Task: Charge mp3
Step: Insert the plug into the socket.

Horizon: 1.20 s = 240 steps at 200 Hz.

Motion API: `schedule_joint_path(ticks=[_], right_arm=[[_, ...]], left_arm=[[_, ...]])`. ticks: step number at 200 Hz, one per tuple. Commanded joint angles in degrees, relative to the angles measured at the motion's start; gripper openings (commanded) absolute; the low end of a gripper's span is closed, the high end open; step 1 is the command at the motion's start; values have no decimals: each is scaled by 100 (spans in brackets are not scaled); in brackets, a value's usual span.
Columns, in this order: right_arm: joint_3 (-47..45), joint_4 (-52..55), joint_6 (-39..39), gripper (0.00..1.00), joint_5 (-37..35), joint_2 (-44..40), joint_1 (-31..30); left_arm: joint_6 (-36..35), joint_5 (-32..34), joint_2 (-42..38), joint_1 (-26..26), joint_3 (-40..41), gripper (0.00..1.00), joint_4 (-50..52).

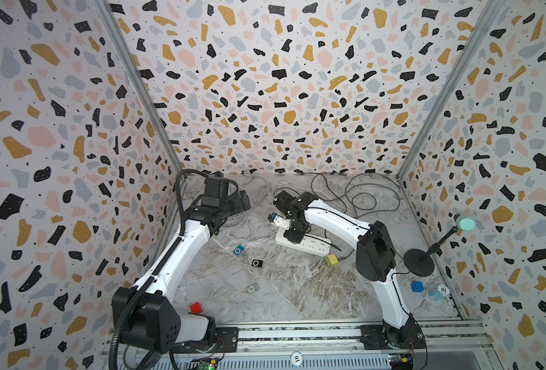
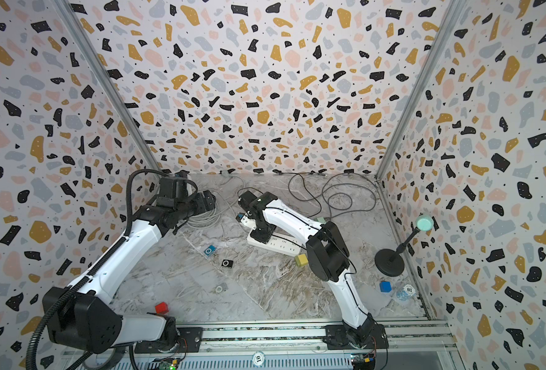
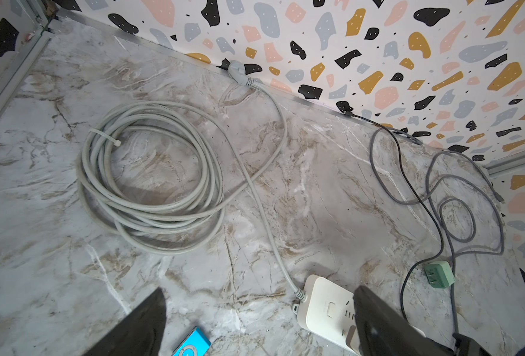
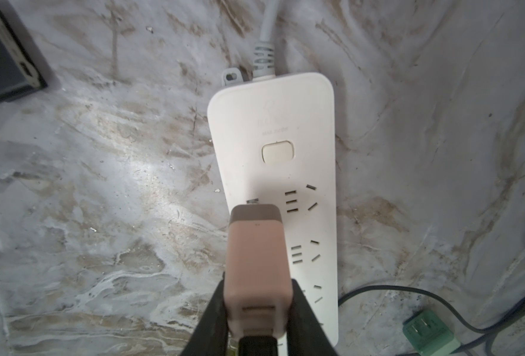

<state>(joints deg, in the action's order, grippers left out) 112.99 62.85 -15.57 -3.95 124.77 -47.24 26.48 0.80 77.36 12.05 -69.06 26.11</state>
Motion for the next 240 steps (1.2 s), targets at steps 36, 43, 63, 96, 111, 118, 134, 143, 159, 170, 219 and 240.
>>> schedule_joint_path(ticks=[36,43,63,96,111,118,134,143,159,170,219,240], right_arm=[[-40,411,-79,0,-435,310,-219],[-38,439,-62,0,-435,376,-224],[56,555,-8,0,-336,601,-250],[360,660,163,0,-458,901,-267],[697,775,205,0,-468,1083,-268],[826,810,212,0,-476,1153,-263],[1118,890,187,0,-490,1322,-275],[1231,888,219,0,-498,1388,-279],[1322,901,265,0,-476,1474,-307],[1317,900,293,0,-482,1518,-328],[1419,879,596,3,-564,1596,-339],[1419,787,686,4,-486,1568,-337]], left_arm=[[-221,-63,-138,-36,34,94,75],[-237,-98,-127,-36,31,94,63],[-273,-183,-112,-36,40,94,41],[-317,-332,-94,-38,59,93,-32],[-358,-399,-75,-36,59,93,-44],[-371,-450,-67,-36,53,93,-64],[-406,-566,-46,-36,85,92,-115],[-402,-605,-48,-36,119,92,-136],[-416,-659,-68,-36,232,92,-207],[-405,-691,-73,-36,334,91,-259],[-309,-580,-125,-71,918,90,-459],[-68,-992,-241,-79,1415,79,-807]])
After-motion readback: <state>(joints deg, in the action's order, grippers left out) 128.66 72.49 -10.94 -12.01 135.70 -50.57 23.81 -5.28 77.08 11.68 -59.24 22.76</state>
